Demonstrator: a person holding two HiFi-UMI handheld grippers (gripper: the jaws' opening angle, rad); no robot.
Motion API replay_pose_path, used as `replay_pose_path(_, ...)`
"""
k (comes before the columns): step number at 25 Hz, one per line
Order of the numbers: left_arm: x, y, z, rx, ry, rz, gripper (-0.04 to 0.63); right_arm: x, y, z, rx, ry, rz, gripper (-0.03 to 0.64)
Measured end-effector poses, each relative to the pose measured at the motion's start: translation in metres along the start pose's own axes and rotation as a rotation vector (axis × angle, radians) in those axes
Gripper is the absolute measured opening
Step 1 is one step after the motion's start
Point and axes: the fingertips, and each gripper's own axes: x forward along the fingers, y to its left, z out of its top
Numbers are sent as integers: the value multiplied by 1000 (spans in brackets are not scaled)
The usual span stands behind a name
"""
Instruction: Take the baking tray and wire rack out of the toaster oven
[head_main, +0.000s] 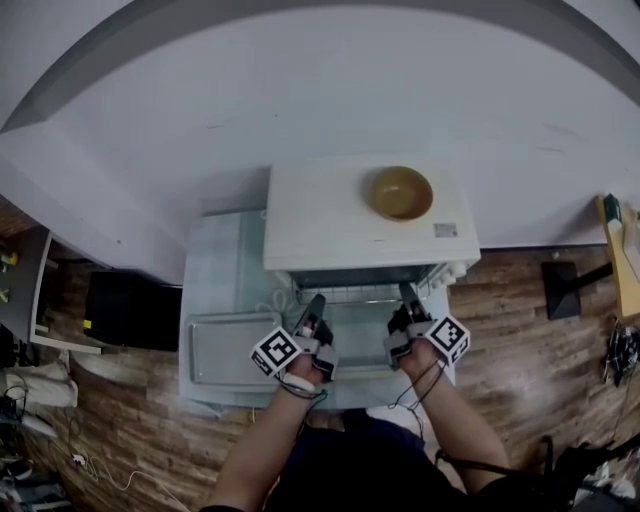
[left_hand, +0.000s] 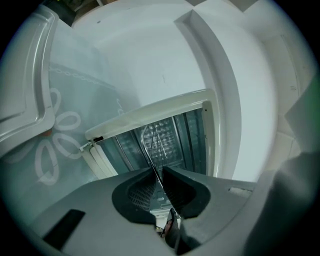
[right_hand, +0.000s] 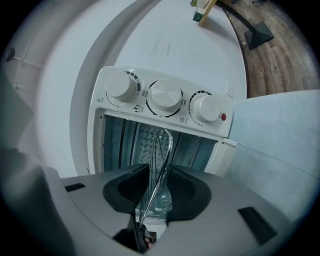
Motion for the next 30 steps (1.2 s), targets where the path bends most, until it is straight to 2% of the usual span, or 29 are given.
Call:
replay_pose_path(3, -4, -1, -3, -5, 4, -1, 43, -2, 1, -1, 10, 2, 2, 85)
replay_pose_path(6, -6, -1, -5, -7, 9, 1, 44, -4, 0, -1, 8, 7, 6, 20)
replay_pose_path(8, -5, -1, -5, 4, 8, -9, 56, -5, 0, -1, 8, 9, 7, 18)
replay_pose_path(11, -2, 3, -4, 5, 6, 4, 143, -8, 1, -2, 10, 11, 17, 18)
replay_pose_path(18, 8, 6, -1, 9, 4, 1, 149, -19, 1, -6, 2, 23, 7, 14)
replay_pose_path(23, -2, 10, -5, 1, -5, 0, 130, -29, -1, -10, -8, 41, 7, 12)
replay_pose_path(28, -9, -3, -9, 34, 17, -57, 29, -38, -5, -13, -24, 53, 13, 12)
replay_pose_path(30, -12, -9, -10, 53, 23, -83, 17, -42, -4, -14, -36, 60, 20, 11)
